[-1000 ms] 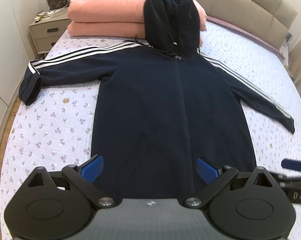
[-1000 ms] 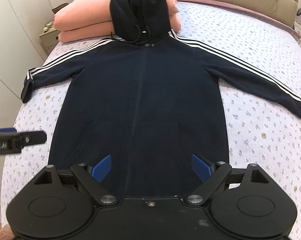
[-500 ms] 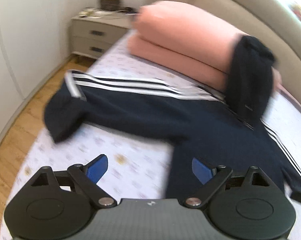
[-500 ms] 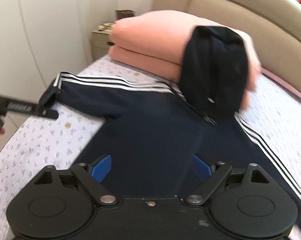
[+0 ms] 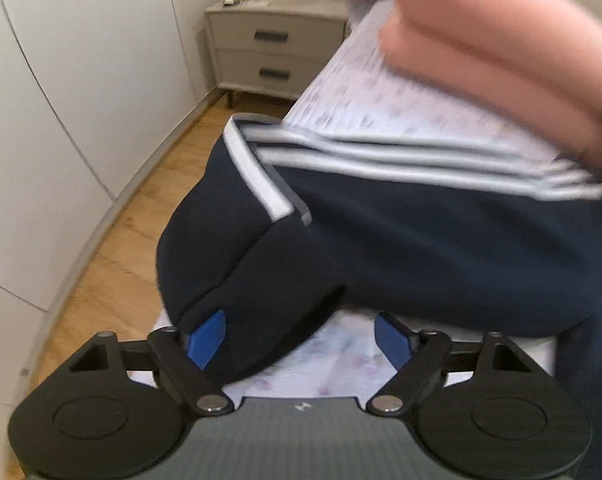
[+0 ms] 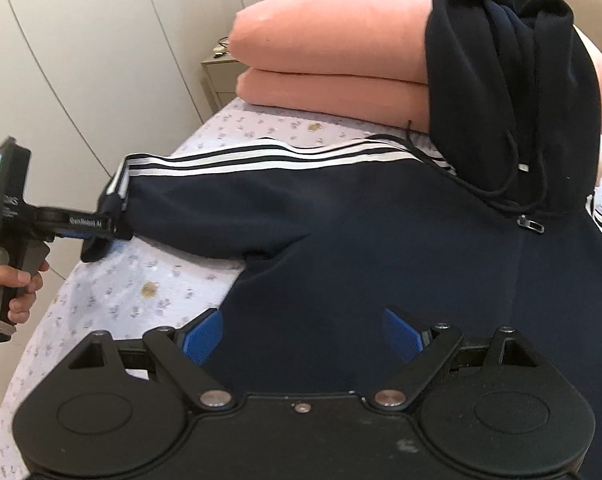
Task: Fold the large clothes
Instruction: 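Grasp the striped sleeve cuff with the left gripper and lift it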
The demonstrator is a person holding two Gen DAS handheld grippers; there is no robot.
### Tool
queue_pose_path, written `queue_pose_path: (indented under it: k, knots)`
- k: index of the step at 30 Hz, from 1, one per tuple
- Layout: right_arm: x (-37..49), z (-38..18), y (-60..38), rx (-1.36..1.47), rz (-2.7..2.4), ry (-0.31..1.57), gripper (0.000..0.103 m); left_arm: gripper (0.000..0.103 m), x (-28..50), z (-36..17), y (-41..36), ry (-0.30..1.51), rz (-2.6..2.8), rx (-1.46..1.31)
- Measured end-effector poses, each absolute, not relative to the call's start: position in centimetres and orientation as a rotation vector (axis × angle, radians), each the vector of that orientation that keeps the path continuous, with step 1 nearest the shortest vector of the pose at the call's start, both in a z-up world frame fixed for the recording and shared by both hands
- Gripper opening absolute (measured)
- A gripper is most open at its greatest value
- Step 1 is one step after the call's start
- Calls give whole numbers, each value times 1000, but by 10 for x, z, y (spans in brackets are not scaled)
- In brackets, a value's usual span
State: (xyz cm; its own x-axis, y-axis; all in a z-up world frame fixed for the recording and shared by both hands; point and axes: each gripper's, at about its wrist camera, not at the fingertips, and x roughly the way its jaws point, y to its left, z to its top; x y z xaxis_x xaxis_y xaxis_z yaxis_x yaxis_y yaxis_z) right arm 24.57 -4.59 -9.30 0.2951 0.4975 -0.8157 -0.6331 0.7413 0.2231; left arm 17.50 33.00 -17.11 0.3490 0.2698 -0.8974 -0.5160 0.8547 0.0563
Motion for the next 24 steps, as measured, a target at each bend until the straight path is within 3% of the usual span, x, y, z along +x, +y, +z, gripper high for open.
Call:
queue_pose_path:
  k: [1, 2, 3, 4, 11, 17, 20, 24]
  knots:
    - [248, -94, -50, -159, 747, 1024, 103, 54, 176, -175, 331, 1108, 523, -230]
    - [251, -96, -54, -169, 736, 1023, 103, 27, 174, -175, 334, 1093, 524, -223]
    - [253, -98, -58, -178, 726, 1022, 103, 13, 172, -171, 337, 1056, 515, -244]
    - [256, -99, -63, -190, 715, 1025, 103, 5, 169, -166, 341, 1023, 508, -275]
    - [289, -101, -102, -264, 614, 1082, 103, 5, 180, -56, 324, 798, 368, -310]
    - [307, -86, -157, -135, 567, 1065, 103, 5, 207, 68, 237, 665, 53, -301]
    - [316, -83, -183, -27, 568, 1079, 103, 5, 225, 97, 182, 611, -82, -326]
    - [321, -78, -213, 60, 565, 1055, 103, 5, 254, 96, 114, 601, -237, -345]
